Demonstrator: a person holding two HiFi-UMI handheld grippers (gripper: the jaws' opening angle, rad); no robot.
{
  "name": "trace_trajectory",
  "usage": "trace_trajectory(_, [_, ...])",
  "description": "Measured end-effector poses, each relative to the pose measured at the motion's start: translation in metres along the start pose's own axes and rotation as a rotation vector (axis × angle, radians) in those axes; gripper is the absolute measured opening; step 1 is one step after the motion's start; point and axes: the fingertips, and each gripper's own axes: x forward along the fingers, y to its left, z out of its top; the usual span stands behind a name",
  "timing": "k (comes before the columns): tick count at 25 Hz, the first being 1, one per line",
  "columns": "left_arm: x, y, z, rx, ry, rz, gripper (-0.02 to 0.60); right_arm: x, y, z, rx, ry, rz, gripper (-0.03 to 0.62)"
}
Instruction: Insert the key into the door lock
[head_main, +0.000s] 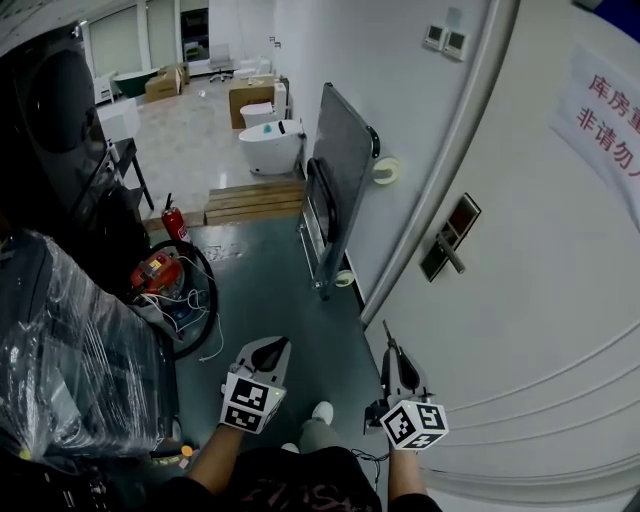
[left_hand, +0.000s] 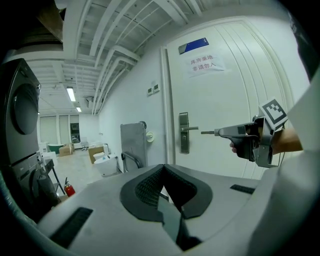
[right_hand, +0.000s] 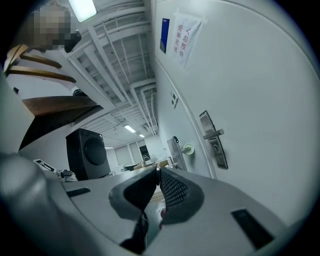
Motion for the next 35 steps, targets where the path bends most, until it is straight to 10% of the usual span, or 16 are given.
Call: trace_trajectory(35, [0.285, 0.101, 0.053, 0.086, 0.06, -0.137, 0.012, 0.255, -0.13, 0.021, 0.093, 0.009, -0.105, 0.078])
